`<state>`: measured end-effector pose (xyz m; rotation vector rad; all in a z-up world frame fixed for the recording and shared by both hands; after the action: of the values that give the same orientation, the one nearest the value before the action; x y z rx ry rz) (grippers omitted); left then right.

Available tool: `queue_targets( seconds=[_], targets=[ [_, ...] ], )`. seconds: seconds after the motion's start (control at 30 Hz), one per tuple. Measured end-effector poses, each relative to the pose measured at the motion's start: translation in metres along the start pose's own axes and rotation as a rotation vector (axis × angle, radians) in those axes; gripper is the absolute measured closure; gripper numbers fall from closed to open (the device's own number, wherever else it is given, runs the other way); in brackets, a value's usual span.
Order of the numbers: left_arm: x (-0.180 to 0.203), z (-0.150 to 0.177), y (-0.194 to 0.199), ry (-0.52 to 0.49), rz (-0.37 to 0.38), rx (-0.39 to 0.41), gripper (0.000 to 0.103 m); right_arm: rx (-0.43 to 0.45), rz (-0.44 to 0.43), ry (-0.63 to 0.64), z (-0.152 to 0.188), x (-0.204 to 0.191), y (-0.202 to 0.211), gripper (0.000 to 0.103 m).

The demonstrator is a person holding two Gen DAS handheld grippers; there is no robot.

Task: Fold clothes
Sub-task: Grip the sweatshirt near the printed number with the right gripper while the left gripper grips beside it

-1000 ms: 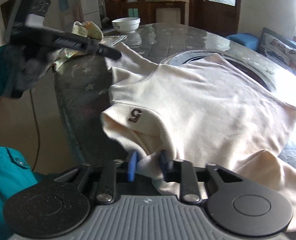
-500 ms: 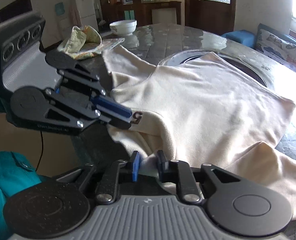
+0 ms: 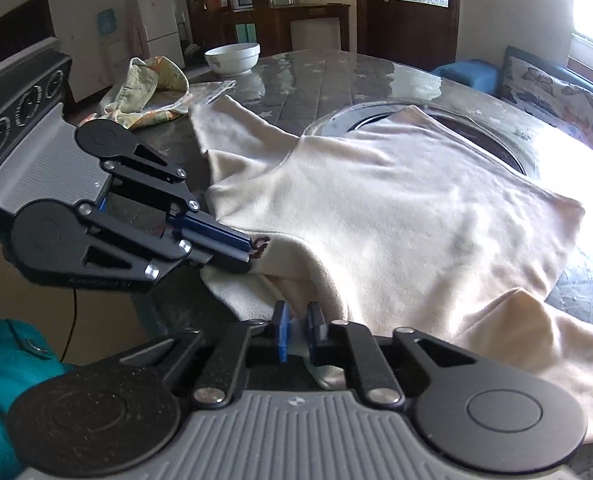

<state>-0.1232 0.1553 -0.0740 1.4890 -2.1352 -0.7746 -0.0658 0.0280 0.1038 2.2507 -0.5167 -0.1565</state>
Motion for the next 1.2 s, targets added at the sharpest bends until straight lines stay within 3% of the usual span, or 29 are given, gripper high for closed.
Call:
queue_targets(
  seconds=[0.23,0.47,0.7,0.73,0.8,0.9,0.93,1.03,1.2],
  targets=[
    [-0.011,-0.014,0.028,0.087,0.025,0.123,0.098,0.061,-0.009,-0.003,-0.008,0.004,0.026,0.099],
    [-0.009,-0.005,0.024,0.099,0.080,0.095,0.098,0.022,-0.043,0.040,0.000,-0.002,0.029,0.098],
    [0.000,-0.012,0.023,0.010,0.073,0.089,0.094,0.039,-0.017,0.069,-0.007,-0.005,0.023,0.085],
    [0.002,-0.011,0.021,-0.006,0.071,0.086,0.092,0.031,-0.015,0.078,-0.006,-0.007,0.019,0.078],
    [0.005,-0.009,0.017,-0.038,0.055,0.072,0.086,0.015,-0.006,0.093,-0.004,-0.009,0.012,0.076],
    [0.007,-0.002,0.007,-0.080,0.030,0.041,0.083,0.005,0.013,0.102,-0.002,-0.010,0.006,0.080],
    [0.007,0.000,0.004,-0.092,0.023,0.032,0.084,0.008,0.020,0.100,-0.002,-0.009,0.006,0.089],
    [0.003,0.002,0.000,-0.093,0.000,0.023,0.093,0.024,0.030,0.088,-0.003,-0.007,0.009,0.099],
    [-0.012,-0.011,0.020,0.015,0.038,0.109,0.098,0.065,0.001,0.038,-0.009,0.002,0.027,0.101]
  ],
)
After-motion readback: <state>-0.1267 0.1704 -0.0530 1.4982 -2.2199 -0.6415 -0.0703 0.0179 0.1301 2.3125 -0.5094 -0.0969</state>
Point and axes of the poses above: each gripper's, at about its wrist camera, not at the fingertips, and y roughly against the way its jaws point, x to its right, z to its underside, the point moved 8 cm from there along -y, roughly the way its jaws point, and after that the axes turned 10 degrees about z, right-handed, at the moved point
